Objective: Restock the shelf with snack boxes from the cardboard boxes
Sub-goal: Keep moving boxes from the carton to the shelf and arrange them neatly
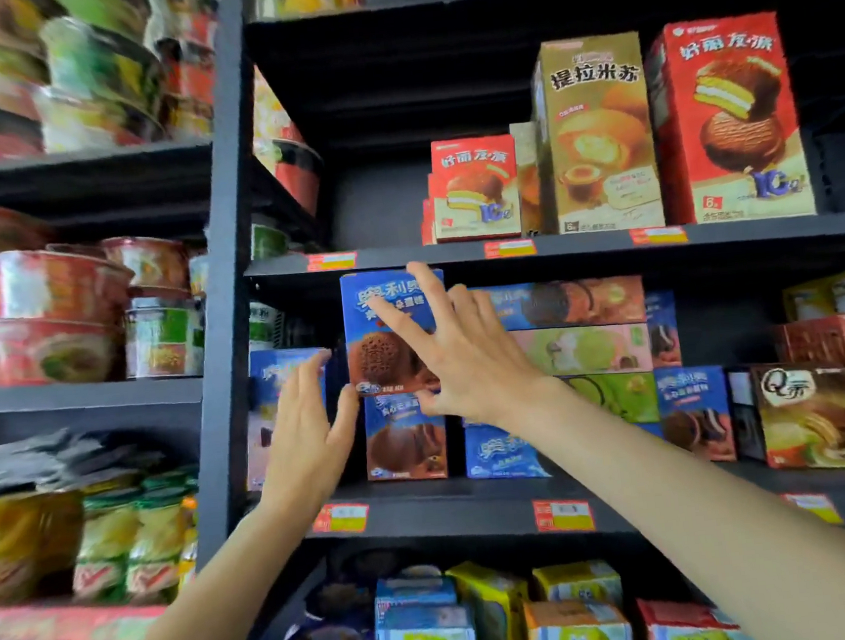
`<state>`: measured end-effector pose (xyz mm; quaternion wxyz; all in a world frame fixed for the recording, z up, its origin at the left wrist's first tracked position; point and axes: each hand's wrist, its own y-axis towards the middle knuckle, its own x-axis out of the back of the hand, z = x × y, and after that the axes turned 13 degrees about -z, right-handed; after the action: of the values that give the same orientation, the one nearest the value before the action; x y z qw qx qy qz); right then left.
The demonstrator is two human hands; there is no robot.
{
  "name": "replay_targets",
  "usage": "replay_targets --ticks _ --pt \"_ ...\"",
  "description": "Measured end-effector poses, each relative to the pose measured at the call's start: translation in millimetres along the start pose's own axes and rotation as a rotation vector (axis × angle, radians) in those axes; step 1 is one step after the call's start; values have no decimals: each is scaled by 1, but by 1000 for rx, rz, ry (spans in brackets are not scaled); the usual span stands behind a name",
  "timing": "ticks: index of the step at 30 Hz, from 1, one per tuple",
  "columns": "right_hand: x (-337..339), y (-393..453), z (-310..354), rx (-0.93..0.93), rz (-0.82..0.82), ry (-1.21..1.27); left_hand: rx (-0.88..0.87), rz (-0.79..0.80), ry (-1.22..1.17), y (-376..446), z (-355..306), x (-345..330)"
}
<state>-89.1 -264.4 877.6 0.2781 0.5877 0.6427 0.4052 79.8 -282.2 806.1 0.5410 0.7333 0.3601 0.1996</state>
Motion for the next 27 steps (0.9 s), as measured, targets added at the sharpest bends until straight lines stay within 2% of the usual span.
replay_targets --ticks 3,9,14,19,27 --pt "-11 8 2 40 124 -50 57 32 24 3 6 -15" --pt "-40 25 -1 24 187 -84 174 164 15 12 14 -46" --pt "-52 32 -7 35 199 -62 240 91 -21 12 16 -55" --pt "-56 34 -13 44 198 -92 190 132 -6 9 21 -60" --pt "-58 28 -17 28 179 -76 271 129 46 11 20 -61"
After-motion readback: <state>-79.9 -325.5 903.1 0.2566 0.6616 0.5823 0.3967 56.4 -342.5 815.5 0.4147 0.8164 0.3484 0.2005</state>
